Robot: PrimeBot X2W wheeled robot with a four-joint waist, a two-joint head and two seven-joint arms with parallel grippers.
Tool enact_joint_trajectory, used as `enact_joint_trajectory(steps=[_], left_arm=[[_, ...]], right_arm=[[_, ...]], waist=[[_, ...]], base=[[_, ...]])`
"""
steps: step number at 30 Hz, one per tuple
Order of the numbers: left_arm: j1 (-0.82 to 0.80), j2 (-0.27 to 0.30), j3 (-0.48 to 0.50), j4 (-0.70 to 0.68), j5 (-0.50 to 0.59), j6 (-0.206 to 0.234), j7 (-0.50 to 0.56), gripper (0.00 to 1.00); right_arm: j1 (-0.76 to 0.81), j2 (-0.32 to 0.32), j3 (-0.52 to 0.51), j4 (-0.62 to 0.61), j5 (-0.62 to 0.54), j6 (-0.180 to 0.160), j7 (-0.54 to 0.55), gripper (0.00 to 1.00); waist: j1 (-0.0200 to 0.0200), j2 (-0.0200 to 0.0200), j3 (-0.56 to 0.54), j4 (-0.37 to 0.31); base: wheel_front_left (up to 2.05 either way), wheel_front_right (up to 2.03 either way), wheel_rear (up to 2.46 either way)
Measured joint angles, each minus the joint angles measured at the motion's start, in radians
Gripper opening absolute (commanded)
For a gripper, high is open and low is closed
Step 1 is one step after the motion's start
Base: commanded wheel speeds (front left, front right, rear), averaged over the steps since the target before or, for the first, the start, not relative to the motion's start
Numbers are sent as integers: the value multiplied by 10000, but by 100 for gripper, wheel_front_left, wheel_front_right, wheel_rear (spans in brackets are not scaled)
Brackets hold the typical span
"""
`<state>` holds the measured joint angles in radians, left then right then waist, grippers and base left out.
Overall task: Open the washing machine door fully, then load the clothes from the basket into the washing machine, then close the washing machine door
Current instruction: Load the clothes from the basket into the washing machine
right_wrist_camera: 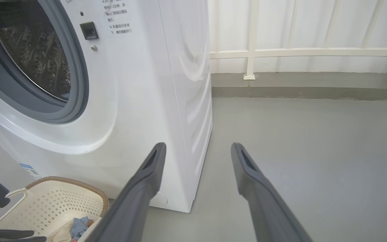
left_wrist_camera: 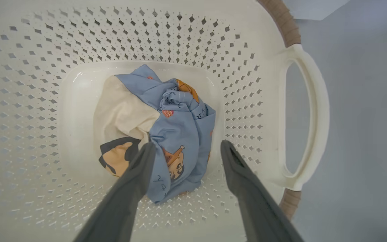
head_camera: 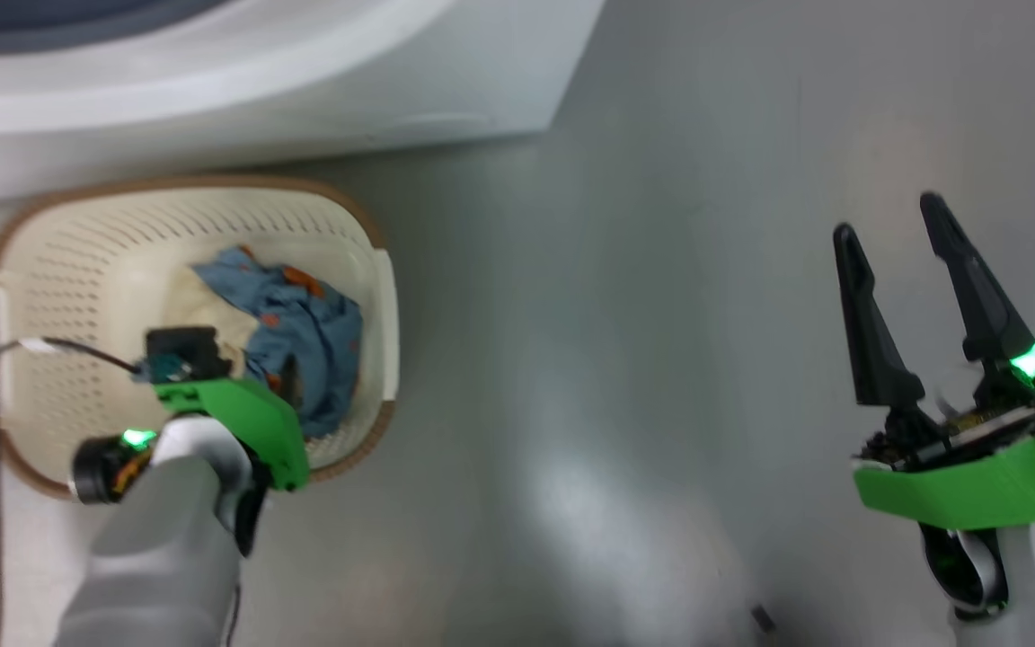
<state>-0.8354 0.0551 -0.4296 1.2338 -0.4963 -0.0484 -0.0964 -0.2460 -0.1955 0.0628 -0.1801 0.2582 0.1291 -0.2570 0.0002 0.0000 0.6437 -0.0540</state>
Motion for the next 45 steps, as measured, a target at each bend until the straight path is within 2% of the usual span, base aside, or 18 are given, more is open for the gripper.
enact_joint_trajectory(steps=[15, 25, 26, 27, 28, 29, 38, 45], left_arm=[[-1597, 777, 631, 405, -602, 470, 84, 100], [-2185, 1325, 686, 462, -619, 803, 261, 100], [-2204, 1335, 685, 462, -619, 815, 261, 82], [-2227, 1346, 677, 462, -619, 872, 303, 43], [-2266, 1346, 681, 462, -625, 882, 320, 15], [-2327, 1344, 686, 462, -658, 884, 320, 0], [-2336, 1227, 681, 477, -826, 884, 224, 0], [-2178, 1035, 690, 516, -966, 865, -410, 0]], right_arm=[[-1285, 176, 499, -362, 267, 0, -2, 100], [-1481, 215, 602, -433, 355, 0, -2, 100], [-1481, 217, 606, -449, 355, 0, -2, 100], [-1481, 219, 606, -453, 355, 0, -2, 100], [-1481, 219, 606, -453, 355, 0, -2, 100], [-1481, 219, 606, -451, 355, 0, -2, 100], [-1481, 186, 594, -433, 355, 0, -2, 100], [-1480, 86, 539, -355, 339, 0, -2, 100]], waist=[[-1, 0, 2794, -914], [-2, 0, 4021, -1417], [-4, 0, 4084, -1464], [-4, 0, 4138, -1503], [-3, 0, 4182, -1534], [-4, 0, 4211, -1557], [-3, 0, 4110, -1443], [-3, 0, 3858, -1274]], base=[[0, 0, 0], [0, 0, 0], [0, 0, 0], [0, 0, 0], [0, 0, 0], [0, 0, 0], [0, 0, 0], [0, 0, 0]])
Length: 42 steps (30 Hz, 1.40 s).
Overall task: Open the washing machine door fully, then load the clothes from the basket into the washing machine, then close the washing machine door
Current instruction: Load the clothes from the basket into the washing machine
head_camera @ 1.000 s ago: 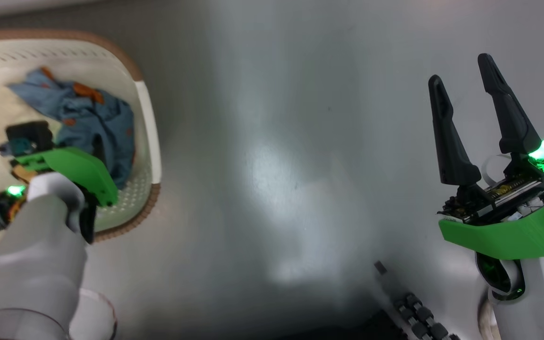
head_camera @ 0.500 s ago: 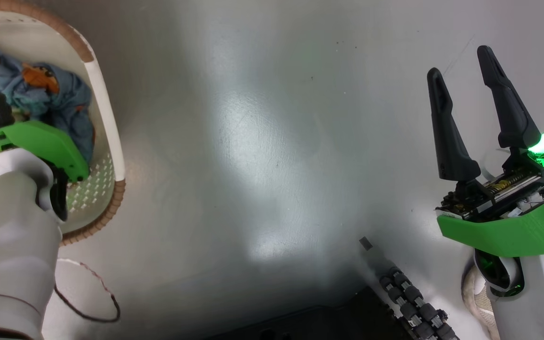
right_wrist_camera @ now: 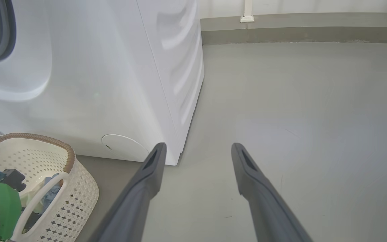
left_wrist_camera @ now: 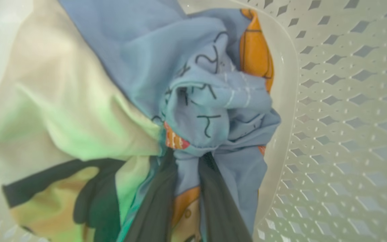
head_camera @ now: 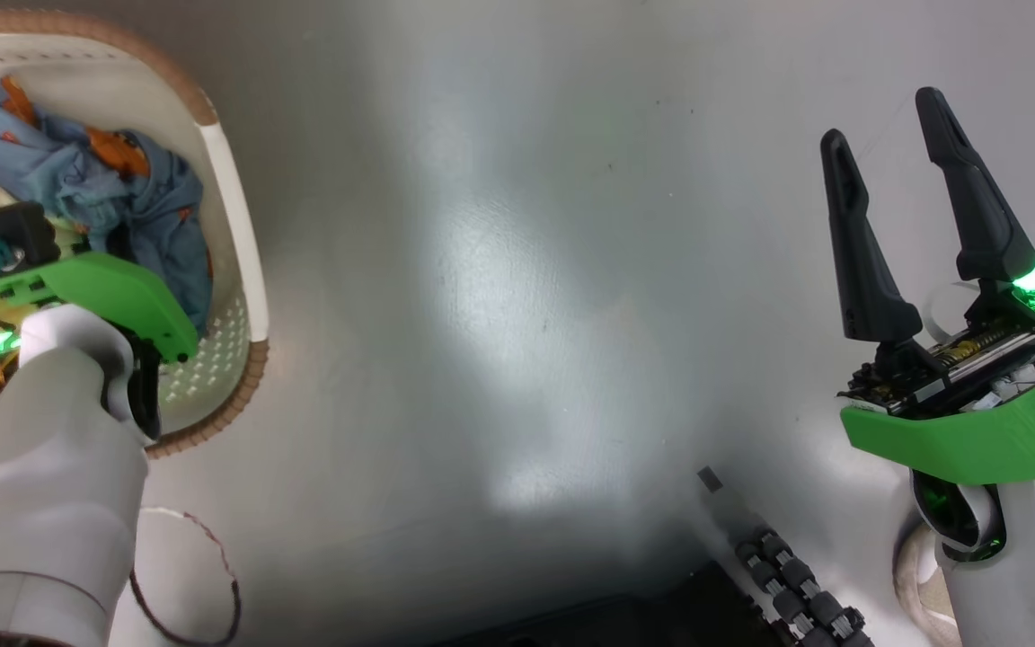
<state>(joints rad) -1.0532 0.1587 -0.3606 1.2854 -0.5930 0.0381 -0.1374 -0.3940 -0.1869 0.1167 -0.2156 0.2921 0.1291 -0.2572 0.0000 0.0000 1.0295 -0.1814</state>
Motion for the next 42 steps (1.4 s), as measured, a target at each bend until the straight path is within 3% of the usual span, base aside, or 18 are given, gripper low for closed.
enact_joint_trajectory(steps=[11, 17, 30, 42], left_arm=[[845, -134, 165, -612, -98, 2, -1122, 0], [1908, -109, 646, -2640, 148, 67, -1122, 0], [5054, -142, 1632, -6989, 1898, 562, -1124, 0], [7677, -142, 1918, -9423, 2725, 644, -1151, 0]], right_arm=[[319, -211, -383, 90, -42, 0, 0, 100], [694, -326, -571, 148, -105, 0, 0, 100], [1879, -410, -744, 541, -232, 0, 0, 100], [3154, -186, -988, 1026, -533, 0, 2, 100]], waist=[[0, 0, -900, 405], [0, 0, -1563, 648], [-1, 0, -3544, 1006], [0, 0, -5633, 1262]], base=[[0, 0, 0], [0, 0, 0], [0, 0, 0], [0, 0, 0]])
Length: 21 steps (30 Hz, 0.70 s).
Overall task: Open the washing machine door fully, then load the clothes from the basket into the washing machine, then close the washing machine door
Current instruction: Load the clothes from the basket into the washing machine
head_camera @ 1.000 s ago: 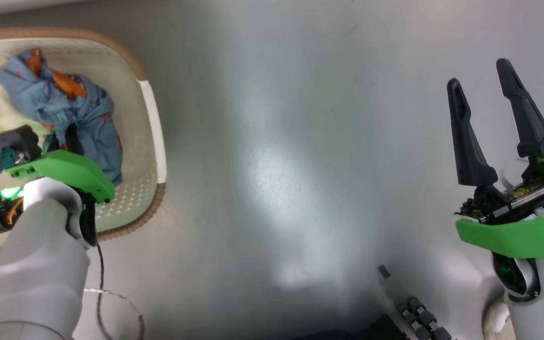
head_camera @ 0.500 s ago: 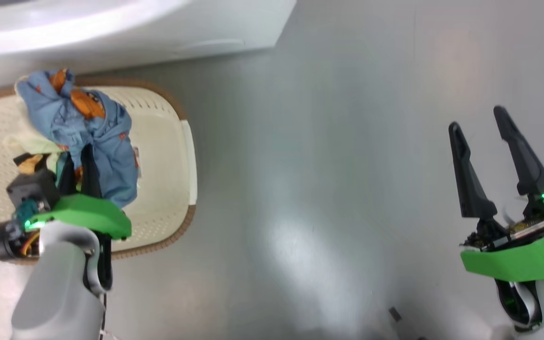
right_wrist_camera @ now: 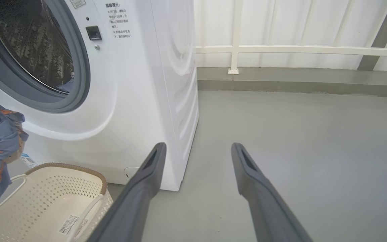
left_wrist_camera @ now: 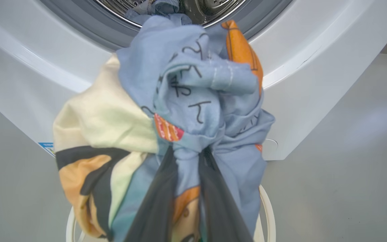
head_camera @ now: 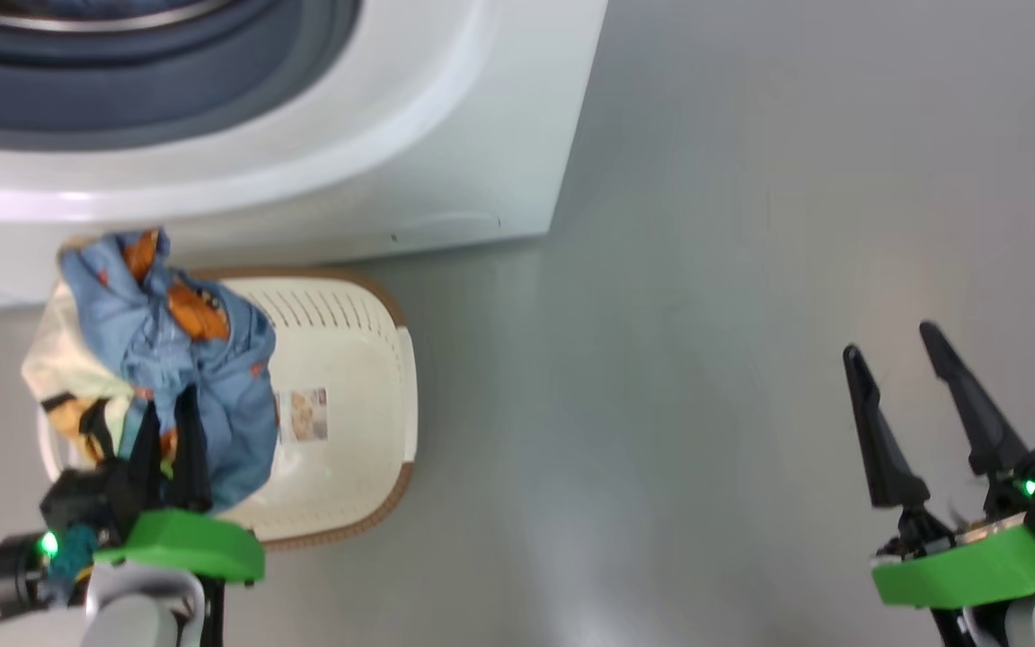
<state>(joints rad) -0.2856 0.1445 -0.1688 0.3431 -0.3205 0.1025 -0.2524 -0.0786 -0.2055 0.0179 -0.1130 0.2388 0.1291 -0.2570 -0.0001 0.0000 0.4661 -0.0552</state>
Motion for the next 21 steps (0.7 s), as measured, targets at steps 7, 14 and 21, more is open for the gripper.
enact_joint_trajectory(steps=[7, 14, 21], left_arm=[[1282, 109, -56, -1007, 186, 0, 0, 0], [2229, 255, -268, -1864, 201, 13, 142, 0], [2992, 512, -349, -2592, 203, 36, 489, 0]], right_arm=[[786, 127, 10, 217, -104, 0, 0, 100], [1331, 184, 38, 328, -198, 0, 0, 100], [1787, 217, 79, 422, -274, 0, 0, 100]], waist=[[0, 0, -1285, 134], [0, 0, -2449, 294], [0, 0, -3431, 462]], base=[[0, 0, 0], [0, 0, 0], [0, 0, 0]])
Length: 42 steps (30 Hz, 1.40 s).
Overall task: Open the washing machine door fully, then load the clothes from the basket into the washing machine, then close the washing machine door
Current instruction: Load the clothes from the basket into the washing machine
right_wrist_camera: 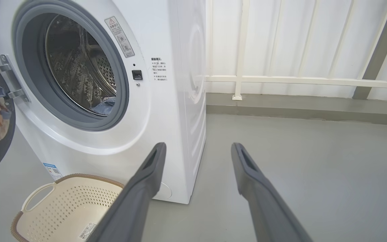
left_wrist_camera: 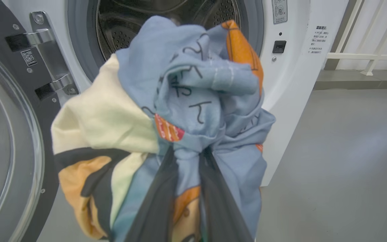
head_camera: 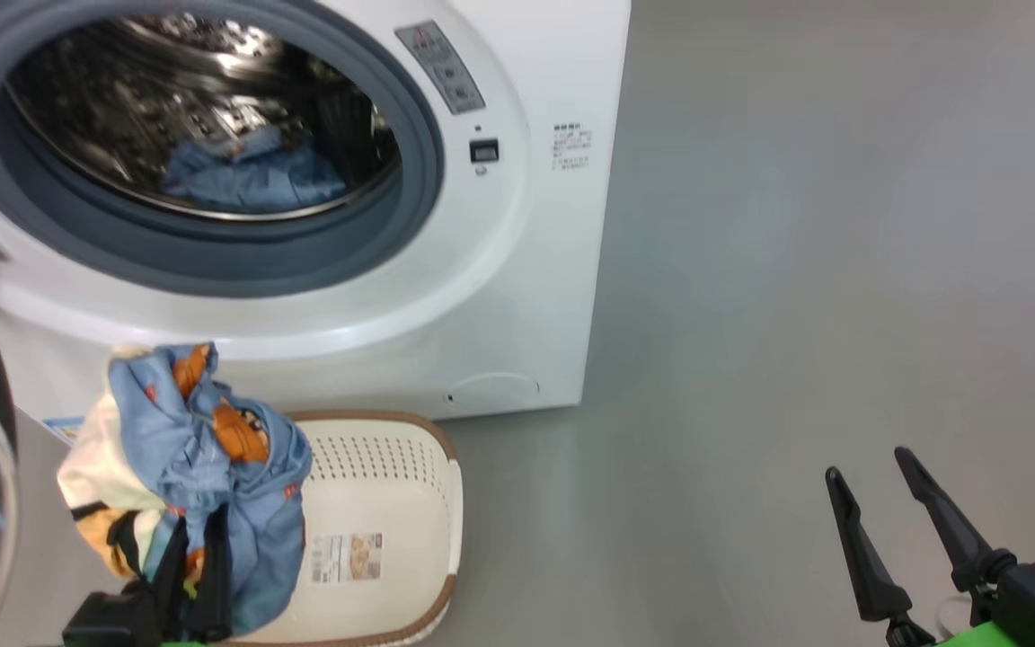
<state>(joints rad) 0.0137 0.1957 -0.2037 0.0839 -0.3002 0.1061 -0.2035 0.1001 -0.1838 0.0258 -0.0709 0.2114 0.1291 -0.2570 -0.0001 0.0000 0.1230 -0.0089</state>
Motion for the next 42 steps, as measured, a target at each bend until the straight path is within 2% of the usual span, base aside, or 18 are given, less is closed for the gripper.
enact_joint_trajectory(steps=[17, 42], left_arm=[[1085, 380, -65, -1097, -6, 144, 453, 0], [1108, 554, -247, -1421, -36, 226, 621, 0]], right_arm=[[599, 184, 59, 73, -255, 0, 0, 100], [680, 280, 42, 71, -257, 0, 0, 100]], waist=[[0, 0, -1303, 329], [1, 0, -1407, 489]], base=[[0, 0, 0], [0, 0, 0]])
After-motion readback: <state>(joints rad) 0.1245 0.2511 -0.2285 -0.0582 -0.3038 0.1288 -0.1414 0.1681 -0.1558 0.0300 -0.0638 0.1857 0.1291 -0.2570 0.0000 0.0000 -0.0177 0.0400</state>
